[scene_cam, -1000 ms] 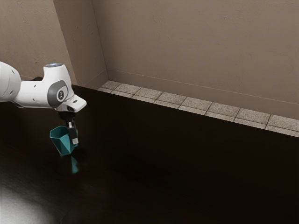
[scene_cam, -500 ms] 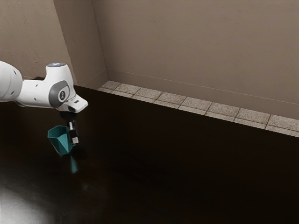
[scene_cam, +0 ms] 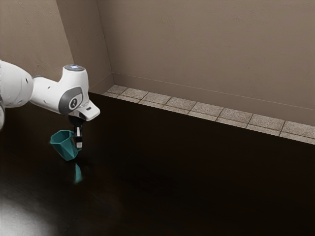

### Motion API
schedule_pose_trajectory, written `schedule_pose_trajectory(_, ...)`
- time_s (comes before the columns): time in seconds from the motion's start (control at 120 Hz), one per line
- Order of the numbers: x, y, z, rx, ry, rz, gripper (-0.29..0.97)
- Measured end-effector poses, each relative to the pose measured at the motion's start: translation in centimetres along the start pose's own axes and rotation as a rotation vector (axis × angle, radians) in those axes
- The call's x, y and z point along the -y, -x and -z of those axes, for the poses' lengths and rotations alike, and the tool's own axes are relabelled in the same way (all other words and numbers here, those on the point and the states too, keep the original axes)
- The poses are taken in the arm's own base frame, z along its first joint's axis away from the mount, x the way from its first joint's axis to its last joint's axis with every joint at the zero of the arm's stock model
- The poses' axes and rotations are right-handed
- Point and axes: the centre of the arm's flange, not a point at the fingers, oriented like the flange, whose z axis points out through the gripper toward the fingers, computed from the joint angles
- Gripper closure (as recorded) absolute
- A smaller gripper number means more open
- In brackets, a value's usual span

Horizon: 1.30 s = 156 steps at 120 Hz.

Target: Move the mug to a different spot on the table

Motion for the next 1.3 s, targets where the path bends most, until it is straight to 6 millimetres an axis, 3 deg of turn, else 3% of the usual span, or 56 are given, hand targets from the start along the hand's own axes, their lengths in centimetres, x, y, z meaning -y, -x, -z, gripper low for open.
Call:
schedule_pose_trajectory(0.392,-4.9,-6.4,3.8,0.144,0.007,0.026,0.70)
schedule_pose_trajectory(0.675,-11.4,-12.6,5.5,0.229,0.008,0.136,0.74)
schedule_pose_trajectory(1.008,-15.3,-17.6,4.9,0.254,0.017,0.366,0.72)
schedule_pose_trajectory(1.3,-15.2,-17.7,2.4,0.299,0.016,0.571,0.79)
